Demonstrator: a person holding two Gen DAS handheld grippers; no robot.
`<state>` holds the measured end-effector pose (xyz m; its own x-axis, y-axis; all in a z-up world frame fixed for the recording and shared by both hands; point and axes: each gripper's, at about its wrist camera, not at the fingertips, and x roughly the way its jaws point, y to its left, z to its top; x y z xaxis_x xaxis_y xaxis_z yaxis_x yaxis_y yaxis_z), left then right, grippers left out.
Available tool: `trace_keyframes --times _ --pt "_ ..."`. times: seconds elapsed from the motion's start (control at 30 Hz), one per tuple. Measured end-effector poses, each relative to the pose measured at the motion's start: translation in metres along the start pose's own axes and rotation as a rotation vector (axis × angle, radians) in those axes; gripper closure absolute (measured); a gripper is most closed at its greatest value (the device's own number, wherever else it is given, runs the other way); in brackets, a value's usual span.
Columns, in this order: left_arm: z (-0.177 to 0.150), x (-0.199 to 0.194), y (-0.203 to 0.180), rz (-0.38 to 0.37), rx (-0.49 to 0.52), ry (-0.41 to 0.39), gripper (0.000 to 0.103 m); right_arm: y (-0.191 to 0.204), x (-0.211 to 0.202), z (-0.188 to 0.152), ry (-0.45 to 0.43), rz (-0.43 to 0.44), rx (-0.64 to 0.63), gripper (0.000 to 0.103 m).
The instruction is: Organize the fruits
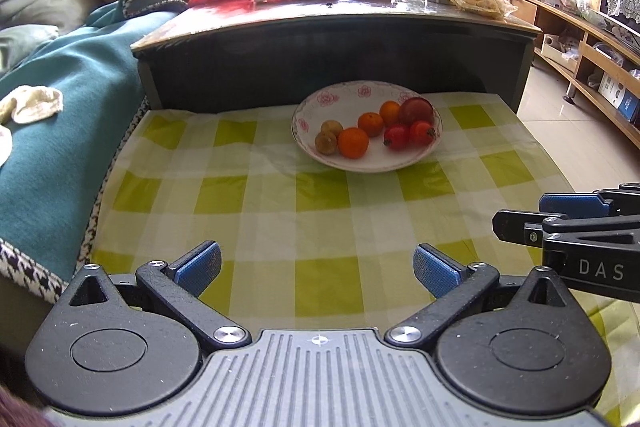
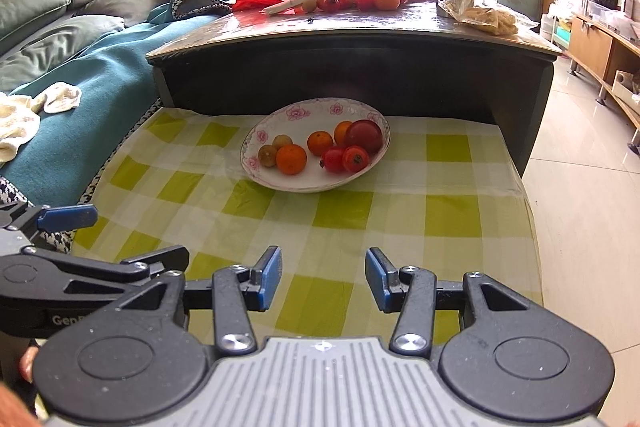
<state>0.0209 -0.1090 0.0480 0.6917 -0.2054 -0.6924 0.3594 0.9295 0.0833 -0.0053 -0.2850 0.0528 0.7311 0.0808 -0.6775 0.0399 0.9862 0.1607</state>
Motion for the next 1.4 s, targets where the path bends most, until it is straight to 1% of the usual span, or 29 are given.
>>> trace_keyframes --times 0.13,0.53,0.77,0.93,1.13,1.4 --pt "-0.007 -0.004 -0.003 0.000 0.011 0.015 0.000 0.003 -0.005 -0.011 0.017 -0.015 0.000 0.055" --pt "-0.023 -0.011 -0.006 -0.005 0.019 0.050 0.000 0.005 -0.017 -0.033 0.061 -0.024 0.029 0.055" --pt "-0.039 -0.011 -0.001 -0.003 -0.009 0.091 0.000 0.012 -0.018 -0.045 0.093 -0.022 0.017 0.055" --pt "-0.049 -0.012 0.004 0.012 -0.023 0.114 0.000 0.021 -0.018 -0.053 0.112 -0.006 -0.009 0.055" --pt "-0.055 -0.014 0.009 0.015 -0.041 0.130 0.000 0.027 -0.016 -0.057 0.125 0.003 -0.025 0.055" --pt "-0.057 -0.013 0.009 0.025 -0.039 0.135 0.000 0.028 -0.015 -0.059 0.131 0.007 -0.030 0.055"
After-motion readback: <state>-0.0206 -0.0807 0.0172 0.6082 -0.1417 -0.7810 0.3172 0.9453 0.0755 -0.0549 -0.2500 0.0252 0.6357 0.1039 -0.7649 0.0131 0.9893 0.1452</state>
